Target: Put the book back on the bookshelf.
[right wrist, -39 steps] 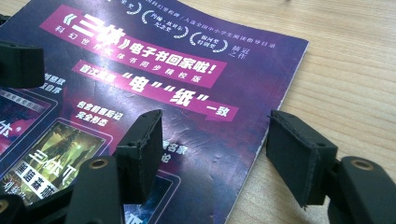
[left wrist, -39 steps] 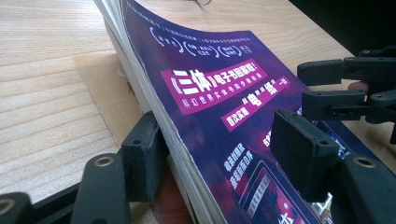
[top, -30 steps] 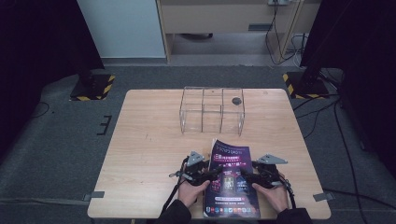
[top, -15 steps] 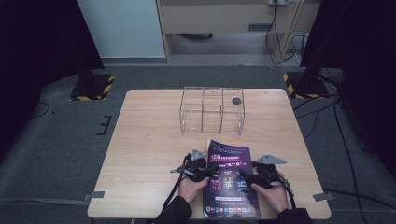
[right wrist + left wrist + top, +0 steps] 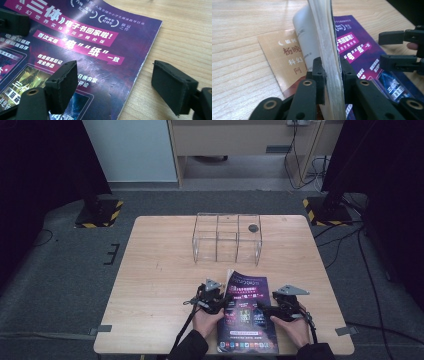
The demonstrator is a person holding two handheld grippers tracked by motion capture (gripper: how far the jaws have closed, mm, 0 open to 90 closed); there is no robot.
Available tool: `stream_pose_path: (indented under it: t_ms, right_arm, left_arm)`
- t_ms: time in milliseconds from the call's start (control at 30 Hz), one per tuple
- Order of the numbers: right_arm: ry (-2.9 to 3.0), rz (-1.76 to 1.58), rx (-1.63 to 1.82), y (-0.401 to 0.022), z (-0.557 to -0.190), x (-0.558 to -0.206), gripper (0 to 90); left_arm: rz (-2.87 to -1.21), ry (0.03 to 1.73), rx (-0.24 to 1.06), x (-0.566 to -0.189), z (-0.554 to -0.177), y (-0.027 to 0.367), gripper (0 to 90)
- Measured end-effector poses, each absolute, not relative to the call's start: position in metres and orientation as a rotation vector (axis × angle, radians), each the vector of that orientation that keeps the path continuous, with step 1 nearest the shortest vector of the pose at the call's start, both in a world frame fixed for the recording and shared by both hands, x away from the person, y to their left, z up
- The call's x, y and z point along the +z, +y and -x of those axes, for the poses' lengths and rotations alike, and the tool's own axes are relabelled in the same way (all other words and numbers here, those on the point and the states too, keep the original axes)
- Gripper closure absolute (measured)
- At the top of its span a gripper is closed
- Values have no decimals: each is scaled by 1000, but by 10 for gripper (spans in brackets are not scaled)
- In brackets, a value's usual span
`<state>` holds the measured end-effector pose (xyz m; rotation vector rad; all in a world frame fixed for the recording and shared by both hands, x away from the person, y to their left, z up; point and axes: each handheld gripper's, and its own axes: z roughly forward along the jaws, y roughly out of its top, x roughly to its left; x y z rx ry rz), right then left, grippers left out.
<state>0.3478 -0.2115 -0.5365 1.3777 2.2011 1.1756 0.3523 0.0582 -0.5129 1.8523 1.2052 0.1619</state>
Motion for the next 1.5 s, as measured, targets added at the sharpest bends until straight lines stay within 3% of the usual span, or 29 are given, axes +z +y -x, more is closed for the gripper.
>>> stream_pose_path:
  t_ms: [500,900,1500]
  right_arm:
    - [2132,-1387,1279,-225,-345,-528,175]
    - [2132,-1414,1355,-230,-344,-523,138]
    - [2196,-1352,1469,-213,-345,-516,168]
  left_arm:
    - [-1766,1137,118,-497,-345,59,829]
    - [-1710,1084,159,-478,-336,63,831]
    - [-1619,1022,220,-453,-326,80,831]
